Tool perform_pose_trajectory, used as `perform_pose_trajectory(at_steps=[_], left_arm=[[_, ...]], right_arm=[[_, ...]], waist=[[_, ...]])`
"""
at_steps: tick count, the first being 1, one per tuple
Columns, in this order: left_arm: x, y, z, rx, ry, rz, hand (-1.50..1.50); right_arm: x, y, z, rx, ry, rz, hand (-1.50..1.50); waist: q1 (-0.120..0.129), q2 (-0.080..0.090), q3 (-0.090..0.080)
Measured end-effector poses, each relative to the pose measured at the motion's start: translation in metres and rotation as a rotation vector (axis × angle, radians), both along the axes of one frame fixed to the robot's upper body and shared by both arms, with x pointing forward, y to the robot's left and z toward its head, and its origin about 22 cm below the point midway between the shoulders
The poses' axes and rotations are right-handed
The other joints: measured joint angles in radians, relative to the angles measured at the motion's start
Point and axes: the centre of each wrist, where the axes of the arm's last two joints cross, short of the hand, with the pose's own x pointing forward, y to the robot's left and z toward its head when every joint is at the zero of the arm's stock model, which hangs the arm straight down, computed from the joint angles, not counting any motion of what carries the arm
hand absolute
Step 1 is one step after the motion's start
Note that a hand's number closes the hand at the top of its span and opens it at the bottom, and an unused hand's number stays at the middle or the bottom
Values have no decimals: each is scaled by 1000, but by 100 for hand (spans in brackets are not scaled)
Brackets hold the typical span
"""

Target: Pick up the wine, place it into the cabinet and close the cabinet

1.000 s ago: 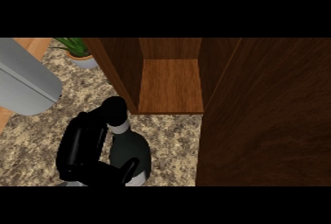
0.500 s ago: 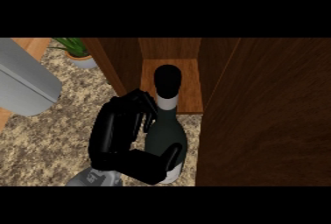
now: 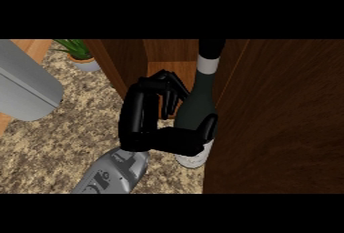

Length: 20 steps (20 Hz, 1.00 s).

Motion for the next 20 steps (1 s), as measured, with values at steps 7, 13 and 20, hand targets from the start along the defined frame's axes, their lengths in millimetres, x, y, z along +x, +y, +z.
perform_pose_trajectory(at_steps=[7, 13, 20], left_arm=[[8, -16, -11, 32, -7, 40, 150], [9, -17, -25, -3, 22, 53, 150], [19, -15, -46, -27, 30, 90, 150]], right_arm=[[-3, 3, -3, 8, 9, 18, -150], [-1, 0, 0, -7, -4, 6, -150], [0, -1, 1, -2, -6, 4, -150]], waist=[[-2, 0, 0], [0, 0, -1], [-2, 1, -1]])
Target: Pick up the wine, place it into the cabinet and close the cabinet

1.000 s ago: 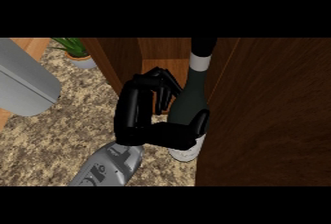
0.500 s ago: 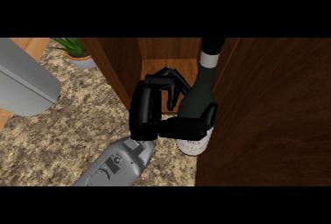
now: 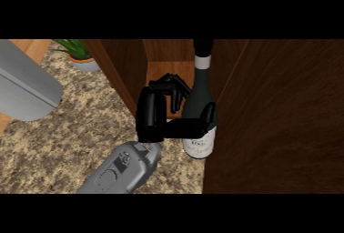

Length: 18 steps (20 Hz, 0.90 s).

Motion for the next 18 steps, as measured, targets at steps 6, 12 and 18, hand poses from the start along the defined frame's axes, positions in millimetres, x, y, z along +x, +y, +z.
perform_pose_trajectory(at_steps=[6, 12, 18], left_arm=[[10, 2, -24, 78, 0, 32, 150], [14, 7, -47, 127, -9, 63, 150], [29, 12, -53, 125, -15, 102, 150]], right_arm=[[1, 0, 1, -2, -4, -1, -150], [1, 1, 2, 5, 3, -1, -150], [1, 0, 2, 3, 0, -6, -150]], waist=[[2, 0, 0], [2, 0, 0], [0, 0, 0]])
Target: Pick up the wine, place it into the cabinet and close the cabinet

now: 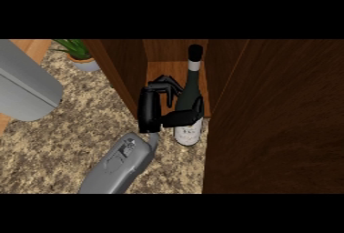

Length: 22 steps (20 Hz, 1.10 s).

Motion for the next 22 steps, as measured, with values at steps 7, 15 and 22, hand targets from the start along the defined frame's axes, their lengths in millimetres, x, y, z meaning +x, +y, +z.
perform_pose_trajectory(at_steps=[7, 15, 22], left_arm=[[16, 15, 1, -20, 13, 23, 150], [40, 26, -2, -33, 53, 6, 150], [63, 30, -4, -2, 85, 29, 150]], right_arm=[[1, 1, 1, 5, 3, 2, -150], [3, 3, -1, 22, -6, 16, -150], [1, 4, -1, 19, -1, 23, -150]], waist=[[5, -1, 0], [3, 1, 0], [-5, 2, 0]])
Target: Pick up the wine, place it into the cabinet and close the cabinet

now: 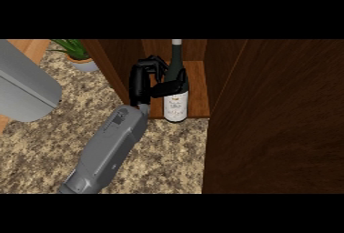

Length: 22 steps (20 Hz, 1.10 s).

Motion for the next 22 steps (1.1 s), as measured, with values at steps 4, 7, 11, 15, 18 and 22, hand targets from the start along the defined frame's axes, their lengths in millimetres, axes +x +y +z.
perform_pose_trajectory(at_steps=[4, 7, 11, 15, 18, 22], left_arm=[[13, 0, 3, 4, 8, 16, 150], [20, 3, 2, 35, -23, 39, 150], [29, 0, 8, 61, -61, 69, 150], [35, 5, 7, 82, -83, 99, 150], [40, 3, 10, 80, -89, 104, 150], [44, 5, 9, 41, -54, 119, 150]], right_arm=[[-1, -1, -5, -3, 0, 6, -150], [-2, 0, -6, 4, 3, 16, -150], [-1, 0, -6, 4, 2, 16, -150], [-1, 1, -8, 8, 4, 27, -150], [0, -1, -8, 4, -6, 22, -150], [1, 2, -6, 12, -5, 34, -150]], waist=[[-5, 2, 0], [-9, 3, 0], [-9, 3, 0], [-13, 6, 0], [-17, 7, 0], [-21, 9, 0]])
